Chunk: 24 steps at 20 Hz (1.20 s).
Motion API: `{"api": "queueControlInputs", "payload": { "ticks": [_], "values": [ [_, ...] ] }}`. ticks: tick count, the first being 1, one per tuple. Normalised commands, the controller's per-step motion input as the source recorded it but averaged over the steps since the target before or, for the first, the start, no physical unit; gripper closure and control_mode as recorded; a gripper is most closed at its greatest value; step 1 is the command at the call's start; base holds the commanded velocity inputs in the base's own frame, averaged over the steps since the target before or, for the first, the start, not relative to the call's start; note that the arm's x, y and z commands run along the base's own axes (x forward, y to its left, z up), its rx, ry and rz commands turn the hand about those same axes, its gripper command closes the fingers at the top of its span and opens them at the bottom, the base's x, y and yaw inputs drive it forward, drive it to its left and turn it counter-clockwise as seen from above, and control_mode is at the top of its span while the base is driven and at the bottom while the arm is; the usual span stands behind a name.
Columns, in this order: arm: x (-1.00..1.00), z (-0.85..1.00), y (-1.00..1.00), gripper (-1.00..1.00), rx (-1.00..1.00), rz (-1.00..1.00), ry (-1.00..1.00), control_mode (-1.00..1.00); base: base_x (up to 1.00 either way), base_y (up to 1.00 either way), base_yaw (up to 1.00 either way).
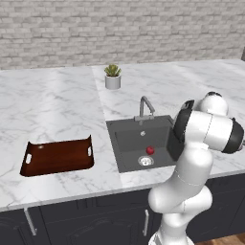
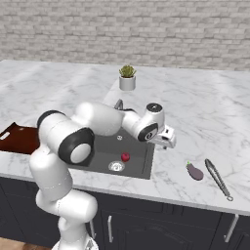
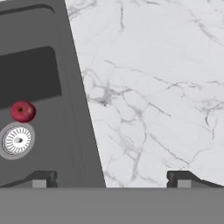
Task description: Pick up all produce items and place them in the sink. Turn on the sink faucet to wash them. Then turn the sink off and put them in the tray.
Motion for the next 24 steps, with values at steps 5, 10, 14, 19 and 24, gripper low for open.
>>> {"api": "queueControlInputs", "payload": {
  "ticks": [5, 10, 14, 19, 24],
  "values": [
    [-0.42, 0.0, -0.55, -1.0, 0.0, -0.16, 0.0, -1.0, 0.0, 0.0, 0.0],
    [-0.32, 0.0, -0.44, -1.0, 0.0, -0.15, 0.0, -1.0, 0.0, 0.0, 0.0],
    [-0.23, 0.0, -0.44, -1.0, 0.0, -0.03, 0.0, -1.0, 0.0, 0.0, 0.0],
    [-0.24, 0.0, -0.44, -1.0, -0.01, 0.0, 0.0, -1.0, 0.0, 0.0, 0.0],
    [-0.23, 0.0, -0.34, -1.0, -0.01, 0.0, 0.03, -1.0, 0.0, 0.0, 0.0]
  ]
}}
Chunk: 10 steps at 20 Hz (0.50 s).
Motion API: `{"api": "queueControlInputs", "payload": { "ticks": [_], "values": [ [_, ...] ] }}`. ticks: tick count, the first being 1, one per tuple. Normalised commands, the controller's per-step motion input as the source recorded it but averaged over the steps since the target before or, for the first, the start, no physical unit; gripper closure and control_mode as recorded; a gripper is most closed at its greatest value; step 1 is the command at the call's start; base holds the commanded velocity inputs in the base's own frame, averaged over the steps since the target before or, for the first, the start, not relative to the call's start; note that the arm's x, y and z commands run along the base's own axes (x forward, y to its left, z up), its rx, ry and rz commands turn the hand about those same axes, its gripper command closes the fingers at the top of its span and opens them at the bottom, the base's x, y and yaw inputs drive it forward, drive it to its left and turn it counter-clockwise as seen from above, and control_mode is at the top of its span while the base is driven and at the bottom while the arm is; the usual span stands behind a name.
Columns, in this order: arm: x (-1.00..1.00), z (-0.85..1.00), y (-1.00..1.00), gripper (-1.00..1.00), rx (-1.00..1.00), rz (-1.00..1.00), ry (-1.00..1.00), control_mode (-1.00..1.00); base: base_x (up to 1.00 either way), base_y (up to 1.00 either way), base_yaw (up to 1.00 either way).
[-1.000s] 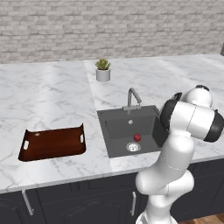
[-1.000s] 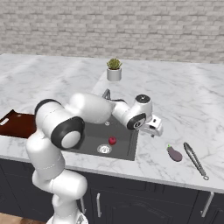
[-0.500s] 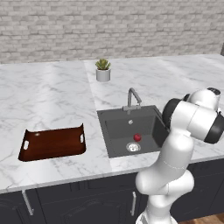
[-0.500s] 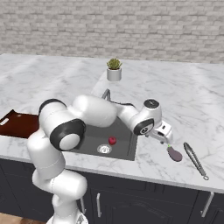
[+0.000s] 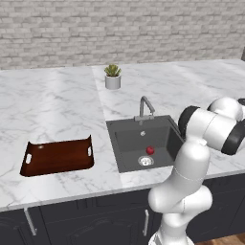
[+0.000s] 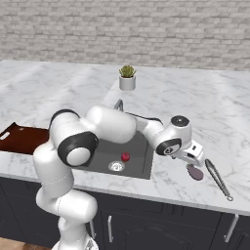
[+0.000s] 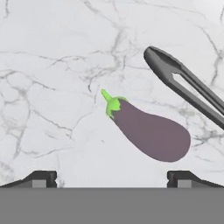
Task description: Pick up all produce items and place them in the sink. Turn on the sink faucet to wash them. Then turn the sink off and put them in the tray.
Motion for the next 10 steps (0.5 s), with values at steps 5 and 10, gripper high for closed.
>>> {"api": "queueControlInputs", "payload": {
  "ticks": [5, 10],
  "values": [
    [-0.03, 0.0, -0.16, -1.0, -0.05, 0.07, 0.02, -1.0, 0.0, 0.0, 0.0],
    [0.0, -0.01, -0.07, -1.0, -0.05, 0.15, 0.03, -1.0, 0.0, 0.0, 0.0]
  ]
}}
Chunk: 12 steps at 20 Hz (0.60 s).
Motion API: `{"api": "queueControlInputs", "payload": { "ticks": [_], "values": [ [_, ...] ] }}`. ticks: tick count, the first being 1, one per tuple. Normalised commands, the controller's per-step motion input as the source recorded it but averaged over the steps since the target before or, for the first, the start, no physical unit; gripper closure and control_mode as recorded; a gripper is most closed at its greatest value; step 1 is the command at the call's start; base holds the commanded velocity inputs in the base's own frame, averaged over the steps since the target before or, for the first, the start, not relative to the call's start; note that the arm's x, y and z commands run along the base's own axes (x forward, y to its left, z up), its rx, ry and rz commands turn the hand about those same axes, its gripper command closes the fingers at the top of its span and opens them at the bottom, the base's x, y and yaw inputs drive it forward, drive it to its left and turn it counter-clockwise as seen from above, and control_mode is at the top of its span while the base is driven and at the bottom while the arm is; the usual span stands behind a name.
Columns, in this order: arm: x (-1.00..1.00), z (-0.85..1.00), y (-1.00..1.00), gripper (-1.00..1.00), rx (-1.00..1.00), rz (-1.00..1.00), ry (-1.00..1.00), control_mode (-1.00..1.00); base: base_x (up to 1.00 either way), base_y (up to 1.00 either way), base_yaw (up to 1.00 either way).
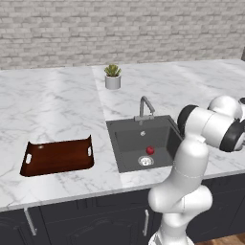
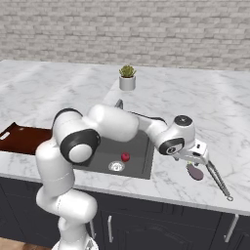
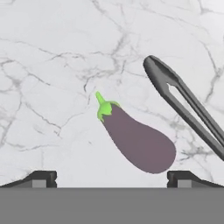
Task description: Pick up all produce items and place them in the sink. Turn on the sink faucet to wash them. Then turn the sink off and put them in the tray.
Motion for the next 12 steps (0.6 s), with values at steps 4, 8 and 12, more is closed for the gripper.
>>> {"api": "queueControlInputs", "payload": {
  "ticks": [4, 8, 12],
  "values": [
    [0.0, -0.11, -0.02, -1.0, -0.05, 0.18, 0.04, -1.0, 0.0, 0.0, 0.0],
    [0.03, -0.16, -0.01, -1.0, -0.06, 0.2, 0.05, -1.0, 0.0, 0.0, 0.0],
    [0.18, -0.18, -0.04, -1.0, -0.06, 0.2, 0.05, -1.0, 0.0, 0.0, 0.0]
  ]
}}
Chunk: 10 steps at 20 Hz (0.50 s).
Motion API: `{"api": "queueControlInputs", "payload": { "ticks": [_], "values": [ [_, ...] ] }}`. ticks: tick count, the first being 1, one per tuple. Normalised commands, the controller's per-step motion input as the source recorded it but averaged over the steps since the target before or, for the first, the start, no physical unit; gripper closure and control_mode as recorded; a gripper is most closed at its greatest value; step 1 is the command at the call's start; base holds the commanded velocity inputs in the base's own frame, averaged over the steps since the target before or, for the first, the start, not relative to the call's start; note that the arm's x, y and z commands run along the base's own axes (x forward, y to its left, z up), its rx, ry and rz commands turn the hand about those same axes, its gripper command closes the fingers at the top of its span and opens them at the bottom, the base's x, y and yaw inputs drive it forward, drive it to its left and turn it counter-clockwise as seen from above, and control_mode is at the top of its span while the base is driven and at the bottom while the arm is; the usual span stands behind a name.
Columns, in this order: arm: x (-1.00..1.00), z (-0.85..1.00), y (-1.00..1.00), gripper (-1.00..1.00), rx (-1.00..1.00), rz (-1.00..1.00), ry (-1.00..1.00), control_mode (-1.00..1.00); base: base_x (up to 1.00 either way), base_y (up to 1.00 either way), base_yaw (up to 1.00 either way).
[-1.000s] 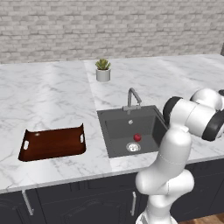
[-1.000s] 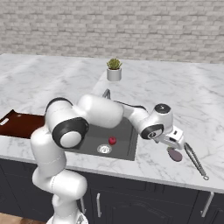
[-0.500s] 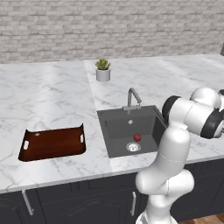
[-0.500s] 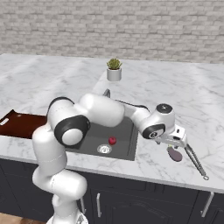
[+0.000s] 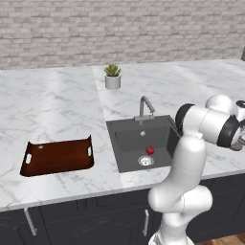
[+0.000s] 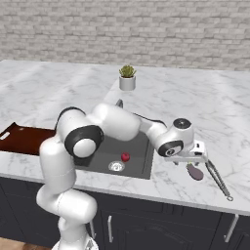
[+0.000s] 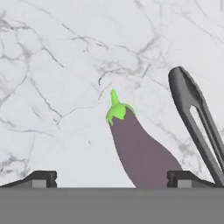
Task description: Pick up all produce items and place them in the sink. Turn on the sink faucet to wash them. Then turn the sink off and put them in the tray.
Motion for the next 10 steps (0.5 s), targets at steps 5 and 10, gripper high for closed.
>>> {"api": "queueControlInputs", "payload": {
  "ticks": [5, 10],
  "values": [
    [0.19, -0.16, -0.21, -1.0, -0.04, 0.19, 0.04, -1.0, 0.0, 0.0, 0.0],
    [0.14, -0.17, -0.35, -1.0, 0.0, 0.17, 0.03, -1.0, 0.0, 0.0, 0.0]
  ]
}}
